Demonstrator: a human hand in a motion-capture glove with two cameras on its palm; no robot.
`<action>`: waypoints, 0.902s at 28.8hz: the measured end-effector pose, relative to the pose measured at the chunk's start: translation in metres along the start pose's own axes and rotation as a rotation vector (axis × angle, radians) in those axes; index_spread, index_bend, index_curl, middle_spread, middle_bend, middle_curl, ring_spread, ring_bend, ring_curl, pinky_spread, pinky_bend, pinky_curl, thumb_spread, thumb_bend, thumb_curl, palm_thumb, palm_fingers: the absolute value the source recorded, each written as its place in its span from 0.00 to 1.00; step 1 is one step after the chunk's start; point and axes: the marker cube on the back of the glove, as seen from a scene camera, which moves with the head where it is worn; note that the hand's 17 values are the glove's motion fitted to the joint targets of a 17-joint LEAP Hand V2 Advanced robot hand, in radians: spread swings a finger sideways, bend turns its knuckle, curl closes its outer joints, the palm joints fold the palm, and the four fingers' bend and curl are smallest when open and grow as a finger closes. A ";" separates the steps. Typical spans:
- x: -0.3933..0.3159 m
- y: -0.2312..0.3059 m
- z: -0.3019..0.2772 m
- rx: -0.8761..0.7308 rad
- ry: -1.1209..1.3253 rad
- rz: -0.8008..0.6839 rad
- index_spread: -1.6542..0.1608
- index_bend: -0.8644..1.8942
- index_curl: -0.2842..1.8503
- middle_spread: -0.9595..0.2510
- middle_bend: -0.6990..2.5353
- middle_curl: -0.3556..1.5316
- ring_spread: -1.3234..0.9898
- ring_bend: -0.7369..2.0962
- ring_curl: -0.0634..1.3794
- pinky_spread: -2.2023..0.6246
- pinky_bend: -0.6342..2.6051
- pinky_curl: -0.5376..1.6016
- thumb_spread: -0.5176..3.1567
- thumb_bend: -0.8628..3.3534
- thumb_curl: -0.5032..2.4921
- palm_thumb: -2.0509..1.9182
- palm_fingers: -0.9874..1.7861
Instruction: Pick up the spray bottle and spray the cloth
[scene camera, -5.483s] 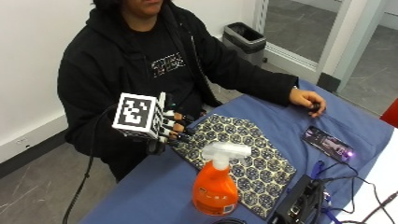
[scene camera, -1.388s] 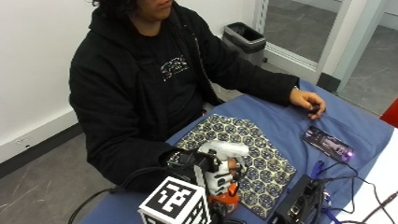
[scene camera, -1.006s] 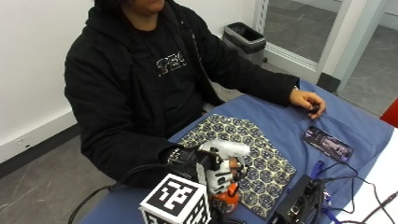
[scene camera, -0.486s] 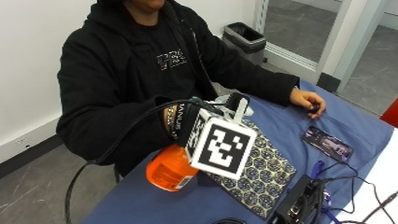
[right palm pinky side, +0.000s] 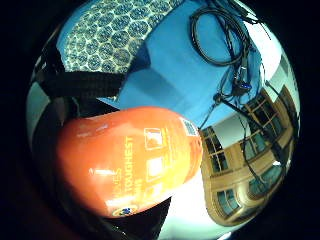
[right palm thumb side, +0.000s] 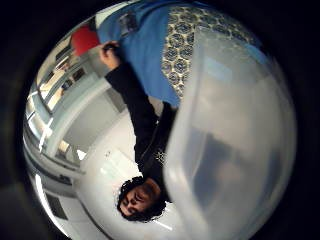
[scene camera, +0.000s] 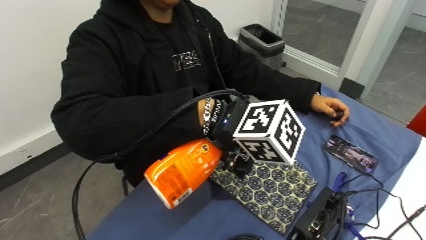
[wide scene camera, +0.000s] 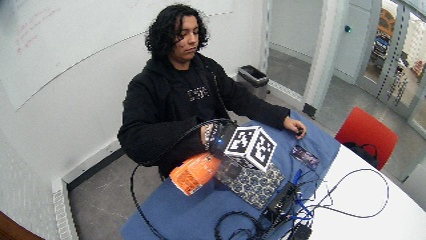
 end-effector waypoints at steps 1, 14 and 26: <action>0.001 -0.002 0.003 -0.021 0.016 0.017 0.78 0.43 0.41 0.64 0.43 0.53 0.48 0.53 0.40 0.69 0.35 0.45 0.47 0.20 0.34 0.78 0.82; 0.011 -0.032 0.058 -0.215 0.131 0.167 0.77 0.42 0.42 0.64 0.42 0.53 0.48 0.52 0.40 0.69 0.34 0.45 0.48 0.20 0.34 0.78 0.82; 0.006 -0.045 0.099 -0.293 0.223 0.201 0.78 0.41 0.42 0.64 0.42 0.53 0.48 0.52 0.40 0.70 0.34 0.45 0.49 0.20 0.34 0.78 0.81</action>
